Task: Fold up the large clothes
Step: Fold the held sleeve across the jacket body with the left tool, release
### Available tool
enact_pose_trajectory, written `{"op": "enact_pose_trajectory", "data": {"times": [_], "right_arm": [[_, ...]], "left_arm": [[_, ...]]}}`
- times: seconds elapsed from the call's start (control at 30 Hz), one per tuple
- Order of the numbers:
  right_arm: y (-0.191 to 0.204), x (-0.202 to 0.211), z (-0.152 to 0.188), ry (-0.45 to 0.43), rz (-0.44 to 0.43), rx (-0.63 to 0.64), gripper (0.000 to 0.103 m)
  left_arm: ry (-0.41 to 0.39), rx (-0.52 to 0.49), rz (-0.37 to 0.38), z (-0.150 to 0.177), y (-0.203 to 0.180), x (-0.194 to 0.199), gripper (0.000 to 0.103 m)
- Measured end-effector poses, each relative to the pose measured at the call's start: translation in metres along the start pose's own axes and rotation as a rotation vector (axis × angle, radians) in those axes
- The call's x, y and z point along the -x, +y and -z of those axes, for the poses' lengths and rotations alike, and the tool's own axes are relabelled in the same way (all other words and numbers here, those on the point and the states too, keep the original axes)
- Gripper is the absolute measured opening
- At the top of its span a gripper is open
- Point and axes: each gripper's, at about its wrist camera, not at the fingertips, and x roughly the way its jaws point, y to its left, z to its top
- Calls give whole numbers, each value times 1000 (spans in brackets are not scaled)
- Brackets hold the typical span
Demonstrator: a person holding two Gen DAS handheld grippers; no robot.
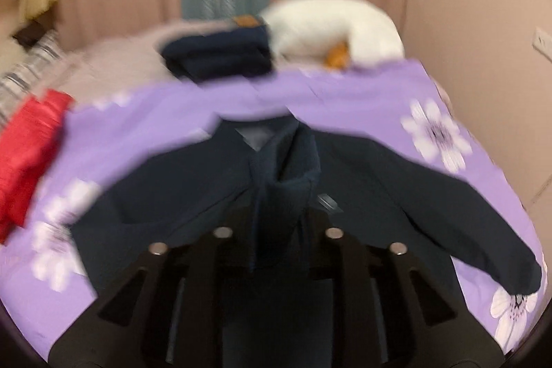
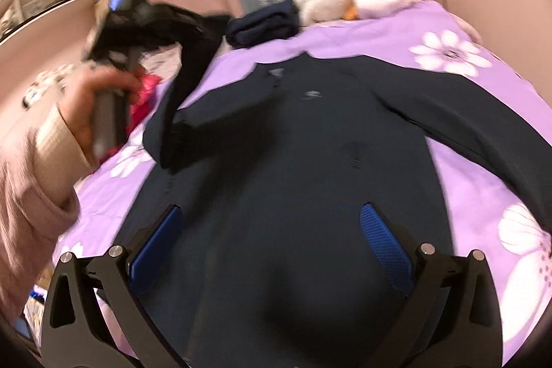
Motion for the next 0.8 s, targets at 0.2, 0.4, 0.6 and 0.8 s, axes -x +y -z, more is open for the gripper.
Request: {"op": "enact_pose_trajectory", "data": {"times": [0.2,0.4,0.6,0.8], "right_arm": [[-26,-12,2,39,29,-53,102],[-25,-53,-25,83,-50,-64,102],[-28,-130,-75,149,-101,-108,102],[-35,-201,-95,224,-58,-145,85]], "left_arm": [[108,90,128,52,-4,-29,67],[27,277,164,85,103,34,88],[68,530,98,136,228,36,88],[87,765,235,161,274,1,88]]}}
